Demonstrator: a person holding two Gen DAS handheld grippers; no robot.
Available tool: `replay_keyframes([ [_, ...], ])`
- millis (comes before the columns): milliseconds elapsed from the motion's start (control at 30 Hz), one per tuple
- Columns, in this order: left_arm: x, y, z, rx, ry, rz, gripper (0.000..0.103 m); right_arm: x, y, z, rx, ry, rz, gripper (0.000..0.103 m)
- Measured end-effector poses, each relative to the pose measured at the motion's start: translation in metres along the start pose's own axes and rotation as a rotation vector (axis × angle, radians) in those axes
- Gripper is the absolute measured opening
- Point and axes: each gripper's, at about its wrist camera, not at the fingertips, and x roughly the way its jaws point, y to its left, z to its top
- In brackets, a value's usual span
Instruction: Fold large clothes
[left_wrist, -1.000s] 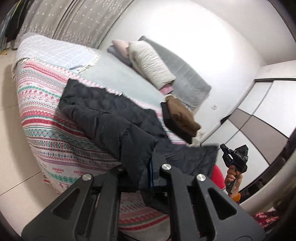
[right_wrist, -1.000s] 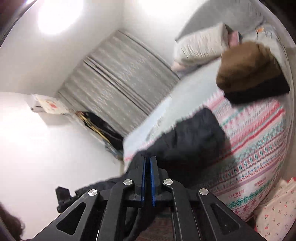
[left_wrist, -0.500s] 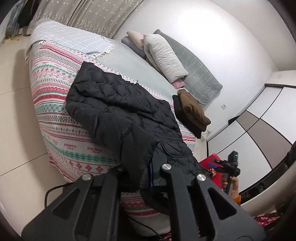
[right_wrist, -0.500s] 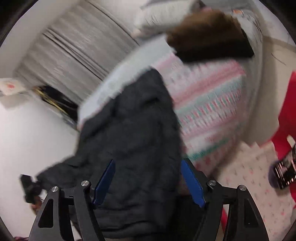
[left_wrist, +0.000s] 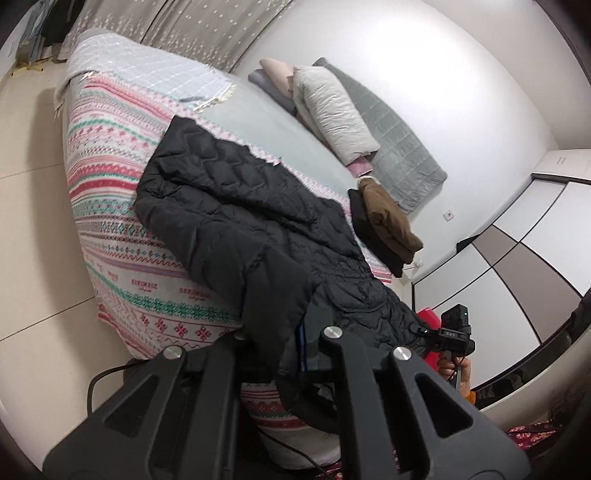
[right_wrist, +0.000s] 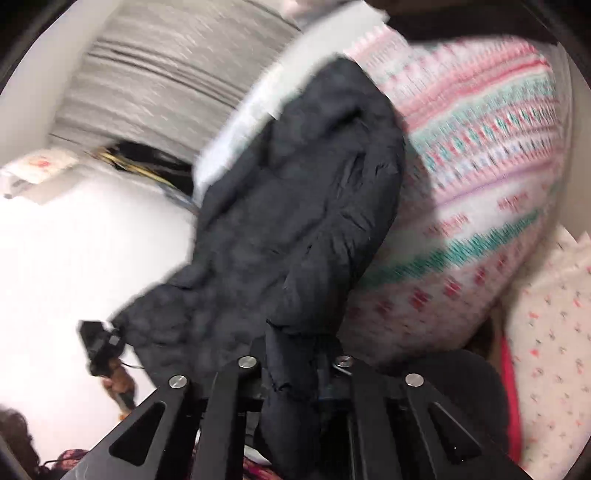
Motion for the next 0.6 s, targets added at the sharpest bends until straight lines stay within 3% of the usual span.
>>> replay_keyframes([
  [100, -0.014, -0.016, 0.001, 0.018, -0.028, -0.064, 0.009, -0.026, 0.02, -0.004, -0.028, -0.111, 0.088, 0.007],
  [333, -0.041, -0.028, 0.022, -0.02, -0.132, -0.203, 0.009, -0.074, 0.062, -0.003, -0.064, -0.271, 0.13, 0.007],
  [600, 0.014, 0.013, 0.112, -0.239, -0.228, -0.148, 0.01, -0.047, 0.063, 0.091, 0.066, -0.394, 0.114, 0.007],
])
